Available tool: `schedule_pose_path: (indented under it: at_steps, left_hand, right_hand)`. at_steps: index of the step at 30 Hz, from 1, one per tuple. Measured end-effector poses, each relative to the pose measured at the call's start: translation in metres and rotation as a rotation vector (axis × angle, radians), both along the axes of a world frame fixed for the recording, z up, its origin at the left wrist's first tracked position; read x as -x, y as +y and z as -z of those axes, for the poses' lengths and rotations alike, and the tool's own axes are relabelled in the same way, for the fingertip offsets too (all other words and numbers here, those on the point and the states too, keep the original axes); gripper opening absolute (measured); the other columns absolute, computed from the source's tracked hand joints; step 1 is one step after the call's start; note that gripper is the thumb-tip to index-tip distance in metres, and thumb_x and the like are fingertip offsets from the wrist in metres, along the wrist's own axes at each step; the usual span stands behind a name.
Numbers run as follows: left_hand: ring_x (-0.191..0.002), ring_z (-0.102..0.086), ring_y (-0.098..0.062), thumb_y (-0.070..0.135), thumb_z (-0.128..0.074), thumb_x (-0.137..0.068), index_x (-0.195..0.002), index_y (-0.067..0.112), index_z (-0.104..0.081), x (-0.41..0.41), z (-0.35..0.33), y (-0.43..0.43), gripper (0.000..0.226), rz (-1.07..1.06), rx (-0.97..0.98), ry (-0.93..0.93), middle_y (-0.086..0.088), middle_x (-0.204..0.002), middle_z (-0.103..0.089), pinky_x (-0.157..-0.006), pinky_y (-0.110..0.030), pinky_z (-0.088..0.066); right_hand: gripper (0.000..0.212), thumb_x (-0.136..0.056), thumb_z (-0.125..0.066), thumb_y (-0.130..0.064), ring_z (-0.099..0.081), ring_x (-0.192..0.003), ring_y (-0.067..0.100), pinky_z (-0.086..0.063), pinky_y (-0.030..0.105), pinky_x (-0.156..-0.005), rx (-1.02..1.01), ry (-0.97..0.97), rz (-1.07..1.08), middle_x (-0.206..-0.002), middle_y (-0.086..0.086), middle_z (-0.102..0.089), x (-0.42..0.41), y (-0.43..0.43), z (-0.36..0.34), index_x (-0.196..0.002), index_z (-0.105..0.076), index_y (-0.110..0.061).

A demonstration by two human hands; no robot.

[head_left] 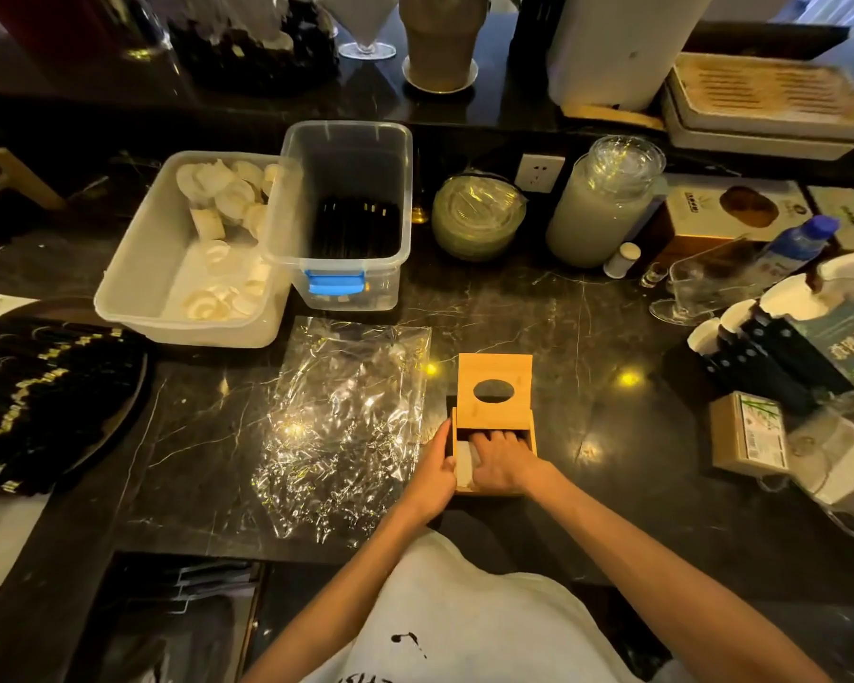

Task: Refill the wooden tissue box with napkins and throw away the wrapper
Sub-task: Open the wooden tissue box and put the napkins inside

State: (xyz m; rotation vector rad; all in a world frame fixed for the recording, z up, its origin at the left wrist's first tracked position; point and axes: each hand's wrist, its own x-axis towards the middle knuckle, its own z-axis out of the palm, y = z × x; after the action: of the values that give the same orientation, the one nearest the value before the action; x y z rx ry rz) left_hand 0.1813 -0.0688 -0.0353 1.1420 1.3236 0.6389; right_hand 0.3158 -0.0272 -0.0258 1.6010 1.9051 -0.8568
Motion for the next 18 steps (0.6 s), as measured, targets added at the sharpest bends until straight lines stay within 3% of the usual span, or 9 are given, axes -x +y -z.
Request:
schedule_pose_path:
  at_steps: [6,10,13,15,18]
  left_hand:
    - [-0.139,-0.037,-0.018,-0.013,-0.036,-0.09,-0.15,0.018,-0.027,-0.002,0.0,0.0,0.068,-0.004,0.016,0.036,-0.006,-0.149,-0.041,-0.119,-0.042,-0.028]
    - [-0.136,-0.04,-0.014,-0.012,-0.035,-0.09,-0.145,0.029,-0.03,-0.003,0.0,-0.003,0.069,-0.002,0.004,0.022,0.0,-0.143,-0.045,-0.115,-0.033,-0.032]
    - [-0.116,-0.05,0.011,-0.009,-0.036,-0.092,-0.138,0.043,-0.025,-0.002,0.005,-0.002,0.07,-0.024,0.017,0.037,0.011,-0.128,-0.051,-0.096,-0.013,-0.042]
    - [-0.1,-0.053,0.019,0.0,-0.04,-0.096,-0.14,0.039,-0.021,-0.003,0.006,-0.005,0.062,-0.062,0.027,0.075,0.013,-0.123,-0.05,-0.078,-0.006,-0.046]
    - [-0.105,-0.056,-0.003,0.013,-0.044,-0.098,-0.13,0.032,-0.031,-0.005,0.001,-0.01,0.04,-0.022,-0.067,0.257,0.0,-0.129,-0.051,-0.076,-0.014,-0.049]
  right_hand:
    - [0.059,-0.088,-0.043,-0.045,-0.029,-0.137,0.042,-0.021,0.055,-0.114,0.009,0.017,0.003,-0.147,0.019,-0.036,0.003,-0.004,-0.002,-0.142,-0.034,-0.023]
    - [0.054,-0.092,-0.041,-0.04,-0.03,-0.137,0.039,-0.021,0.052,-0.115,-0.012,0.045,0.031,-0.147,0.018,-0.037,0.003,-0.008,-0.006,-0.141,-0.037,-0.018]
    - [0.056,-0.093,-0.046,-0.037,-0.033,-0.137,0.036,-0.024,0.047,-0.115,-0.045,0.091,0.017,-0.147,0.016,-0.038,-0.002,-0.01,-0.017,-0.143,-0.035,-0.014]
    - [0.057,-0.094,-0.05,-0.031,-0.037,-0.136,0.031,-0.03,0.042,-0.114,-0.122,0.223,0.066,-0.147,0.011,-0.042,-0.014,-0.017,-0.026,-0.147,-0.034,-0.014]
    - [0.039,-0.093,-0.055,-0.021,-0.049,-0.124,0.021,-0.046,0.032,-0.098,-0.404,0.338,0.208,-0.132,0.002,-0.056,-0.043,-0.041,-0.032,-0.132,-0.055,-0.02]
